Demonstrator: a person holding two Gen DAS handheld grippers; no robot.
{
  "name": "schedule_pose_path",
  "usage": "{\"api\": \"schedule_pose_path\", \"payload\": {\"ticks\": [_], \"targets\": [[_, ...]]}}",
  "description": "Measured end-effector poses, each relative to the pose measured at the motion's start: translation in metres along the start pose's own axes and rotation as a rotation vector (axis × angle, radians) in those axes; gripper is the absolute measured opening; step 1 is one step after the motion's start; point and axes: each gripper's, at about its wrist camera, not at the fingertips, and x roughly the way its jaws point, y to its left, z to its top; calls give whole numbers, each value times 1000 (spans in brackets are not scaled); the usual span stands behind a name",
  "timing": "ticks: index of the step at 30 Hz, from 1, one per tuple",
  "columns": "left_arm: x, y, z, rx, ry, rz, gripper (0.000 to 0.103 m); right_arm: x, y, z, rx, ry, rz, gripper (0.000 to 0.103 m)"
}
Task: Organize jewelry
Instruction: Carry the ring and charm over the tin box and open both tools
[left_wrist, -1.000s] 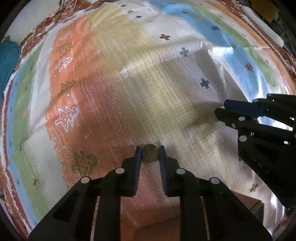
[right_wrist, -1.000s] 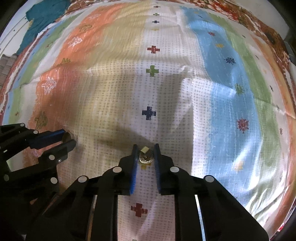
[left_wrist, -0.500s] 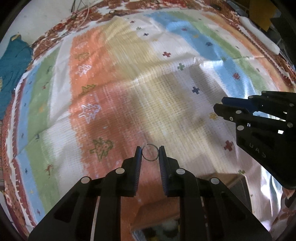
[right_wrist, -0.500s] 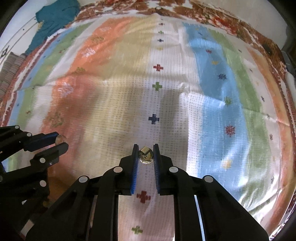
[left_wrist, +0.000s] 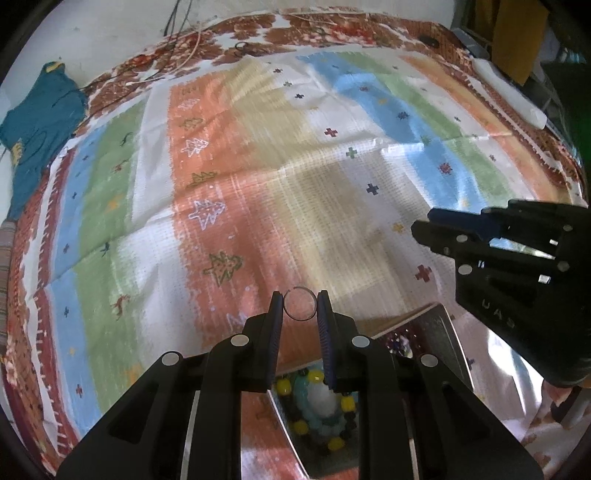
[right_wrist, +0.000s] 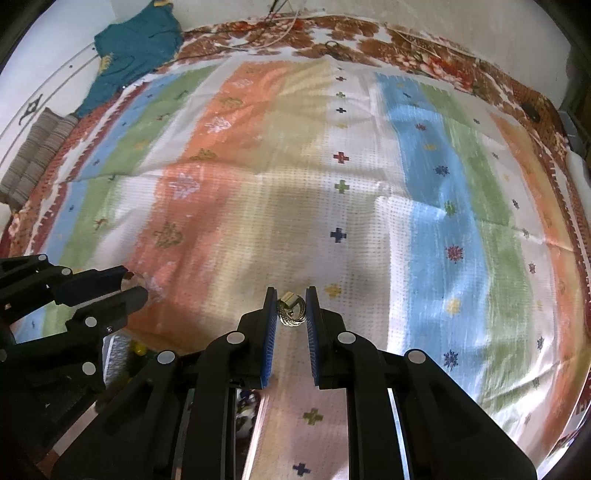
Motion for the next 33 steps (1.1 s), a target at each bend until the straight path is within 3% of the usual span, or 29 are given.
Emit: {"api": "schedule_pose_path", "payload": {"ticks": [16, 25, 29, 33], "targets": [[-41, -2, -22, -32, -61, -58, 18, -32, 24, -31, -56, -29, 33, 16], [-53, -7, -42, -36, -54, -82, 19, -46, 36, -50, -78, -28, 74, 16], [-56, -8, -49, -39, -56, -71, 27, -52, 40, -58, -92, -37, 67, 34], [-61, -5, -56, -48, -64, -61, 32, -59, 37, -64, -84, -48, 61, 36]]}}
